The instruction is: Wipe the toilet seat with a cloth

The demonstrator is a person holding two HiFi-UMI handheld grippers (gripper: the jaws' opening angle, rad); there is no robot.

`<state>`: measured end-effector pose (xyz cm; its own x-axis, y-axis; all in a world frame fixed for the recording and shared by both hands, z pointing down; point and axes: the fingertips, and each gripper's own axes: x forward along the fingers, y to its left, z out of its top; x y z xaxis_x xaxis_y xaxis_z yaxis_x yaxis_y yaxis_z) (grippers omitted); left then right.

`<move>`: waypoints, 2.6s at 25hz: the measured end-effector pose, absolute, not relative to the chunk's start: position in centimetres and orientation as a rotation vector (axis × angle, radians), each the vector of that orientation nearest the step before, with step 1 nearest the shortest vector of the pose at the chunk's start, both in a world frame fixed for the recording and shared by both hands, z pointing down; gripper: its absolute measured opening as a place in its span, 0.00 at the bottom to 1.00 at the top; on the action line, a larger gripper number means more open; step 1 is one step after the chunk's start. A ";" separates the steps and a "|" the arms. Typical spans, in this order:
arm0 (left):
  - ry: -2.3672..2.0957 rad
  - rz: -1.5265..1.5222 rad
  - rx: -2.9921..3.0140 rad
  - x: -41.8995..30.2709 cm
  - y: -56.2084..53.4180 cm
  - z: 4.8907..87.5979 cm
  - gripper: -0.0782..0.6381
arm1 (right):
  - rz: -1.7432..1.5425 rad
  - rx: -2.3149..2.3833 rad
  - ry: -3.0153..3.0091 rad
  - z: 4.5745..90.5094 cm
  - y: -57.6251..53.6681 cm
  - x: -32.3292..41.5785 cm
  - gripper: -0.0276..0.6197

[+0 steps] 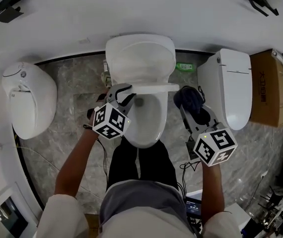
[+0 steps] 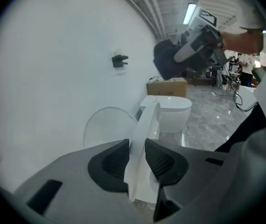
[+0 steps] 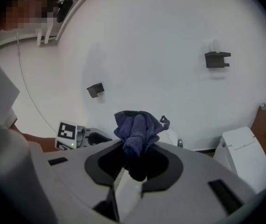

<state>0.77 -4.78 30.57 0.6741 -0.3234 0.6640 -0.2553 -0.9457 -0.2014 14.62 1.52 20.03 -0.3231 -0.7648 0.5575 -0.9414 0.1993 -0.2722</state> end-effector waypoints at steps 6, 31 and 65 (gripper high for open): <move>0.152 -1.192 -2.718 -0.5 6.7 33.2 0.26 | 0.884 1.604 -2.146 22.0 3.4 14.1 0.17; -0.333 -1.392 -2.627 -4.1 28.9 53.9 0.27 | 1.223 1.589 -1.888 40.7 10.5 16.0 0.17; 0.648 -1.650 -3.230 -6.9 23.8 62.6 0.12 | 1.402 1.526 -1.540 64.2 6.6 14.2 0.17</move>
<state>-6.85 23.79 62.60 0.5703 -0.0548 0.8196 -0.5176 -0.7987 0.3068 14.21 6.63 64.23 -0.2019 -0.3629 0.9097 -0.9396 -0.1905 -0.2845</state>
